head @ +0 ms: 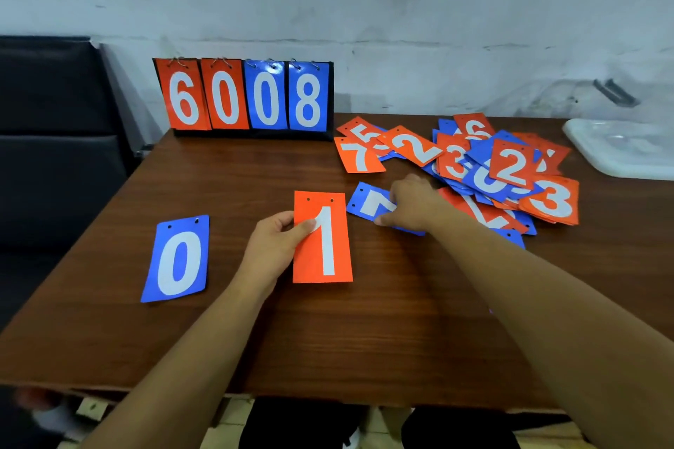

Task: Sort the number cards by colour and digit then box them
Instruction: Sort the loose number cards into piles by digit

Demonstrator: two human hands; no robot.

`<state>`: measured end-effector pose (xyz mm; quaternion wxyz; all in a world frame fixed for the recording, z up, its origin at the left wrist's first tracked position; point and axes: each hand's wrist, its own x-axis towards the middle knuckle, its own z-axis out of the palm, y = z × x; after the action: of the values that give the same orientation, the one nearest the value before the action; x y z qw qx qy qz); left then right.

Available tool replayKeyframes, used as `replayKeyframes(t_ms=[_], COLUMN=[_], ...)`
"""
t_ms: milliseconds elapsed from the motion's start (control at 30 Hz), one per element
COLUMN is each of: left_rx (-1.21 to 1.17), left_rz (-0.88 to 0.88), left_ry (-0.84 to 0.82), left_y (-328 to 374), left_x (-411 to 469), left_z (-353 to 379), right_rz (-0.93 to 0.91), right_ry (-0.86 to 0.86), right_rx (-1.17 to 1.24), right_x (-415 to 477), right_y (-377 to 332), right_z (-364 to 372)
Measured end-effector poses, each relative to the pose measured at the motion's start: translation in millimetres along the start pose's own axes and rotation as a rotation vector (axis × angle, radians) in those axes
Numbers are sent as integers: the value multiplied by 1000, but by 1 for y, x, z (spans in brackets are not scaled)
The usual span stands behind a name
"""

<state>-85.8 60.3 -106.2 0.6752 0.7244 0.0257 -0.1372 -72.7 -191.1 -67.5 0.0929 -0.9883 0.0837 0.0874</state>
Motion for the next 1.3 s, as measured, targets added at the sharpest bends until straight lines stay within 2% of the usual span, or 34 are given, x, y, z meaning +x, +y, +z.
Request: replayKeyframes(t_ms=[100, 233, 333, 433, 567, 700, 800, 900, 1100, 1200, 1300], left_rx=[-13, 9, 37, 53, 71, 281, 583, 723, 967, 1112, 1137], left_rz=[-4, -27, -45, -65, -55, 29, 85, 191, 408, 310, 244], left_ry=[-9, 18, 58, 108, 150, 158, 221, 239, 386, 243, 172], left_y=[0, 1, 5, 8, 6, 2, -6, -14, -10, -11, -13], left_x=[-6, -19, -29, -40, -59, -84, -99, -107, -98, -84, -65], left_z=[-5, -13, -20, -30, -50, -81, -104, -116, -154, -178, -191], right_rz=[-33, 45, 67, 193, 283, 261, 199, 110, -305, -511, -608], right_ry=[-11, -60, 21, 64, -11, -49, -67, -90, -95, -89, -85], right_rx=[64, 166, 438, 816, 1024, 1098, 1155, 1111, 885, 739, 595], right_x=[-11, -28, -40, -57, -83, -107, -122, -139, -162, -165, -163], right_y=[-4, -9, -13, -23, -39, -62, -87, -115, -152, -158, -159], right_z=[2, 4, 5, 5, 12, 25, 34, 44, 65, 73, 79])
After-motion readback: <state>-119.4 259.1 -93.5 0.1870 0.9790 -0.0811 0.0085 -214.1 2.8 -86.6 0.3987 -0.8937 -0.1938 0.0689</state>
